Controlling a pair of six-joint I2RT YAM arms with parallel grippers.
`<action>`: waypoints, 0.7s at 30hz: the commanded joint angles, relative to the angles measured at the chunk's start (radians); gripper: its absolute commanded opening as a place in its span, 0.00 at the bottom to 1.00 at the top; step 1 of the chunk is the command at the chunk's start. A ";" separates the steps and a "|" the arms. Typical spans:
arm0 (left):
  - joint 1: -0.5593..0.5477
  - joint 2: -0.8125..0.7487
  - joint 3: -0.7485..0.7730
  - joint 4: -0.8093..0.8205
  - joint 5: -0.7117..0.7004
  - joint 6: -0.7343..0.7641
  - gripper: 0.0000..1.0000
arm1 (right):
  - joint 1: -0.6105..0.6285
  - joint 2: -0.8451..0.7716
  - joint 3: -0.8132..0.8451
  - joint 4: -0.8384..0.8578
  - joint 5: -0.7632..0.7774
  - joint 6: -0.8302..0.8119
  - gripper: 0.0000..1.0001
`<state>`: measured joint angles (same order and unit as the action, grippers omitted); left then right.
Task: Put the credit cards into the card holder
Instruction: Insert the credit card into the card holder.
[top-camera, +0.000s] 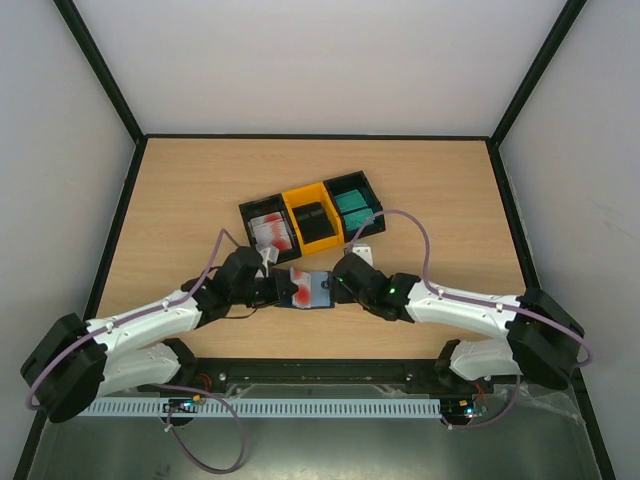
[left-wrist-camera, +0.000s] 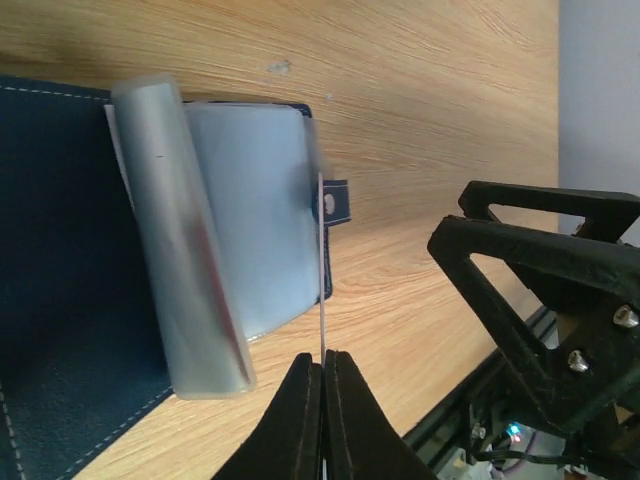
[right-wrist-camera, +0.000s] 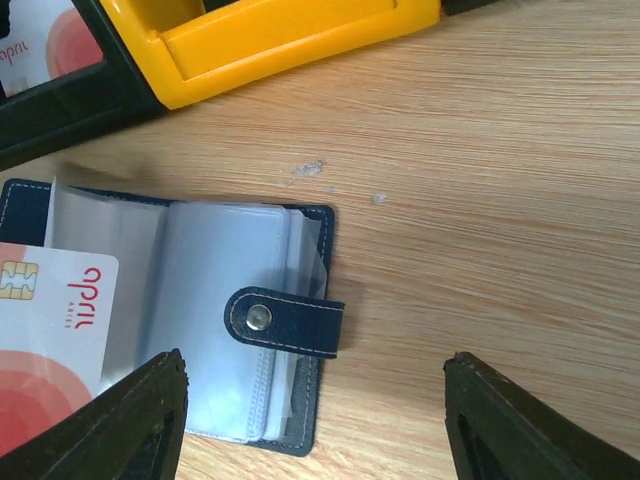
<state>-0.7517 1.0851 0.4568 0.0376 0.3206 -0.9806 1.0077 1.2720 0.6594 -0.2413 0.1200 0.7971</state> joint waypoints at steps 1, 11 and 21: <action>-0.007 0.022 -0.014 0.074 -0.069 -0.004 0.02 | 0.008 0.065 0.008 0.062 0.001 -0.026 0.67; 0.060 0.111 0.021 0.044 -0.073 0.083 0.02 | 0.025 0.273 0.118 0.021 0.049 -0.049 0.63; 0.124 0.108 -0.007 0.052 -0.014 0.123 0.02 | 0.025 0.369 0.160 -0.031 0.007 -0.041 0.63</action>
<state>-0.6434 1.1919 0.4461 0.0738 0.2745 -0.8913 1.0252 1.6211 0.8013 -0.2188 0.1165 0.7479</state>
